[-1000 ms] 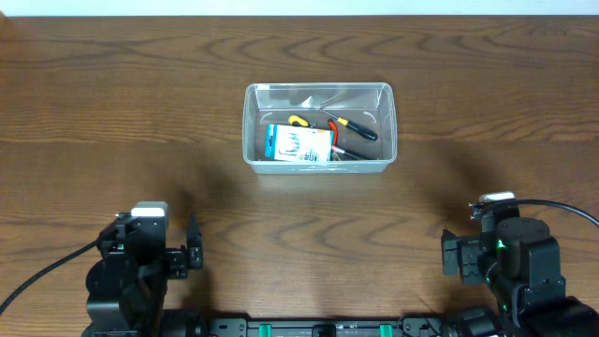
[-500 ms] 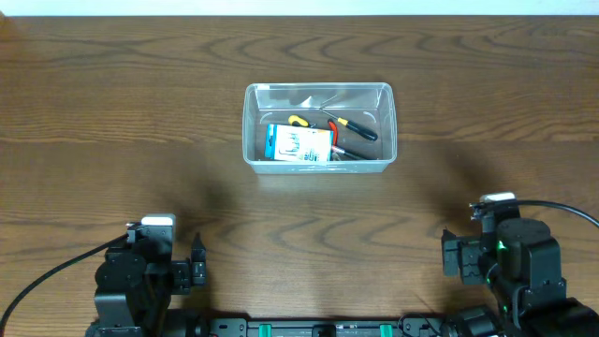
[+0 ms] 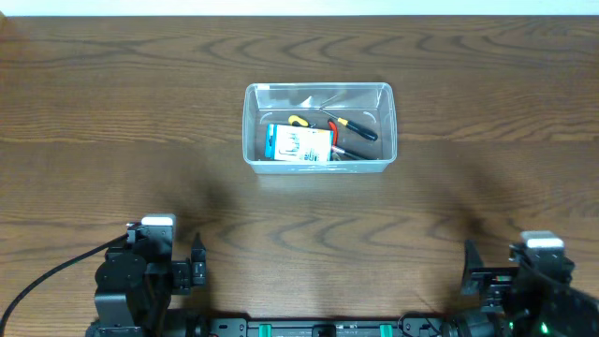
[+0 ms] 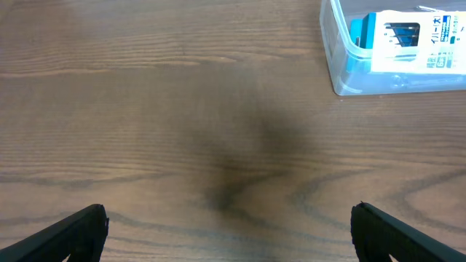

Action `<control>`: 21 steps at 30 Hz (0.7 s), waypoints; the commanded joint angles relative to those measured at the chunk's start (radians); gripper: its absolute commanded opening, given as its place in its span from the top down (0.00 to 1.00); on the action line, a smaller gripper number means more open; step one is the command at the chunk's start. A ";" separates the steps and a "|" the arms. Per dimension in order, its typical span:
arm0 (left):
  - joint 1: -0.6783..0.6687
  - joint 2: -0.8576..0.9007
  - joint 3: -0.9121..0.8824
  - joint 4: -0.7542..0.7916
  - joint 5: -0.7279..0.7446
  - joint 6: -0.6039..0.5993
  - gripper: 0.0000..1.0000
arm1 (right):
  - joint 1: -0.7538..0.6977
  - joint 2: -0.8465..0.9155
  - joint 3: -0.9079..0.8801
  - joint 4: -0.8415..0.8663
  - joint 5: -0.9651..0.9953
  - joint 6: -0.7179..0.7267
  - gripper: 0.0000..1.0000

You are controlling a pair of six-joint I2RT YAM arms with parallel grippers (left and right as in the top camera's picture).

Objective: Pack container

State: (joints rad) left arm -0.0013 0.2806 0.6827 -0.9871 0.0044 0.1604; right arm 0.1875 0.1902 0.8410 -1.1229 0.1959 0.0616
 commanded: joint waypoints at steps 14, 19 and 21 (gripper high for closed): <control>-0.003 -0.002 -0.003 0.000 0.011 -0.005 0.02 | -0.091 -0.185 -0.638 0.950 -0.069 0.017 0.01; -0.003 -0.002 -0.003 0.000 0.010 -0.005 0.02 | -0.090 -0.185 -0.764 1.033 -0.070 0.008 0.01; -0.003 -0.002 -0.003 0.000 0.011 -0.005 0.02 | -0.090 -0.185 -0.793 1.032 -0.073 0.008 0.01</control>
State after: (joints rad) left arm -0.0013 0.2806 0.6807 -0.9874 0.0051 0.1604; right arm 0.1059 0.0147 0.0811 -0.0975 0.1314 0.0681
